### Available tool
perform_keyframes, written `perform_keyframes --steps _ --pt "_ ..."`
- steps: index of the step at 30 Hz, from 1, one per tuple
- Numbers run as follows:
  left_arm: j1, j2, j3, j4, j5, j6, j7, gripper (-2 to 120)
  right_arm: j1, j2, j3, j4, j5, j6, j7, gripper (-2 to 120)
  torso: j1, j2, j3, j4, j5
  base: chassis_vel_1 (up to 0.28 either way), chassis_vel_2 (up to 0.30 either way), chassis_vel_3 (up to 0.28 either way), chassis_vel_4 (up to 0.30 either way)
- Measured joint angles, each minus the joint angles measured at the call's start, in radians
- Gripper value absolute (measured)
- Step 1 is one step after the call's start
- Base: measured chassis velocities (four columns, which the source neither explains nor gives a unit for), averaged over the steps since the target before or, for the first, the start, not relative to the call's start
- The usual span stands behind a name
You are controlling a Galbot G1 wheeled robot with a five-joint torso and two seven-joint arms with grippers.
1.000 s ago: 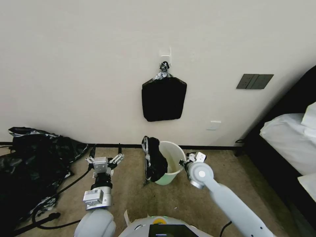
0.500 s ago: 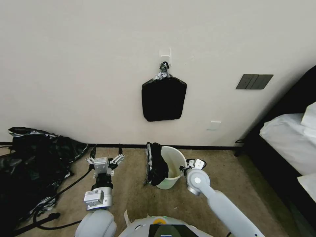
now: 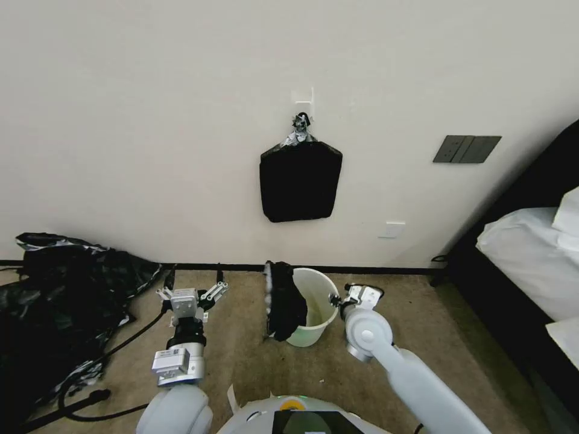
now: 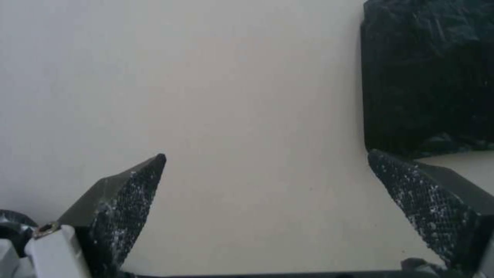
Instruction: Place a trash bag onto the trash bin.
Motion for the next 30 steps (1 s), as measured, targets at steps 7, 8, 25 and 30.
perform_keyframes --steps 7,8,25,30 --pt "-0.003 -0.010 -0.064 0.007 -0.015 0.005 -0.003 100 0.020 -0.023 -0.018 0.143 -0.090 -0.024 -0.075 86 0.000 0.000 0.000 -0.0001 -0.0003 0.000 0.000 0.000 0.000" --pt "-0.002 -0.011 -0.097 0.009 -0.028 0.008 0.001 100 0.029 -0.021 -0.030 0.157 -0.129 -0.048 -0.123 90 0.000 0.000 0.000 -0.0002 -0.0005 0.000 0.000 0.000 0.000" --pt "0.054 -0.007 -0.395 0.038 -0.213 0.044 0.130 100 0.186 0.146 -0.414 0.031 -0.519 -0.284 -0.374 100 0.000 0.000 0.000 0.0001 -0.0005 0.000 0.000 0.000 0.000" --pt "0.055 0.000 -0.377 0.039 -0.181 0.037 0.143 100 0.202 0.179 -0.519 -0.043 -0.714 -0.347 -0.408 100 0.000 0.000 0.000 -0.0001 -0.0005 0.000 0.000 0.000 0.000"
